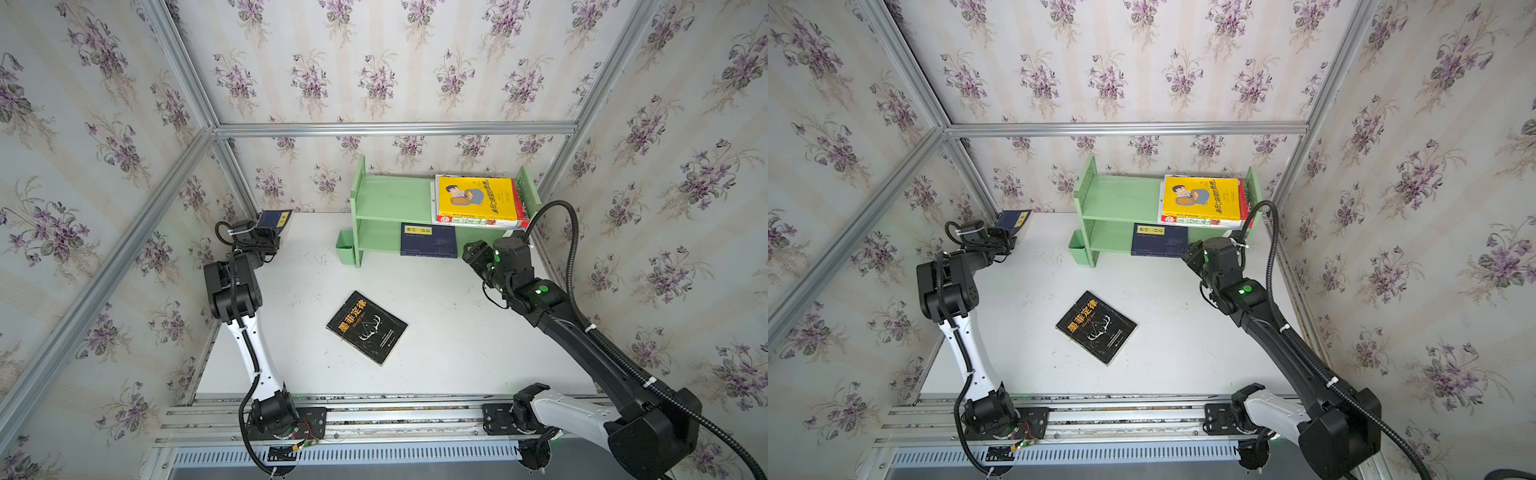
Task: Stacking books/files
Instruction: Move the book to the middle-left of the table.
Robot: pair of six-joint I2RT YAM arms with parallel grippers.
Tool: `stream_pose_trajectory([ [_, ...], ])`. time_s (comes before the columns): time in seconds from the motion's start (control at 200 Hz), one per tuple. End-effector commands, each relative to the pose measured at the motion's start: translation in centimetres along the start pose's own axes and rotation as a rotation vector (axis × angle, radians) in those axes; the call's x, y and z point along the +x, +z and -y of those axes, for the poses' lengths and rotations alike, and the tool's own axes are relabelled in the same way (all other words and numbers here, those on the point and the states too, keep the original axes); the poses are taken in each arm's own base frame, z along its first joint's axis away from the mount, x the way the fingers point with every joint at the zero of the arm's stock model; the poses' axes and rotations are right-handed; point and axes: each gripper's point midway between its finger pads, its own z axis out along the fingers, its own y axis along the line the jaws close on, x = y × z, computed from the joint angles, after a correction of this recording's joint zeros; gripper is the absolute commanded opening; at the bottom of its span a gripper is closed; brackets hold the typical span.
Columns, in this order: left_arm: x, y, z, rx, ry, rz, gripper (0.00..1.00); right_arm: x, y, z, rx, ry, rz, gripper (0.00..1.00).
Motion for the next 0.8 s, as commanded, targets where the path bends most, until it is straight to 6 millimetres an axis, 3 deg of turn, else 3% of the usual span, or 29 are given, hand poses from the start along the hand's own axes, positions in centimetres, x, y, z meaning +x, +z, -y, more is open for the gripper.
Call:
stream_pose_trajectory([
  [0.0,-0.2,0.0,0.6,0.031,-0.017,0.006,0.3,-0.8,-0.5,-0.5,-0.006,0.005,0.026,0.73],
  [0.24,0.4,-0.6,0.6,0.026,-0.018,-0.01,0.09,-0.9,-0.5,-1.0,-0.019,-0.009,0.023,0.73],
  [0.45,1.7,-2.3,-0.4,-0.028,-0.021,-0.036,0.01,-1.0,-0.8,-1.7,-0.035,-0.052,0.011,0.74],
  [0.59,3.9,-4.8,-2.9,-0.088,-0.032,-0.065,0.0,-0.9,-1.3,-1.8,-0.053,-0.075,0.005,0.74],
  [0.795,7.3,-10.9,-5.8,-0.177,-0.019,-0.069,0.0,-0.5,-2.0,-2.3,-0.098,-0.131,-0.03,0.75],
])
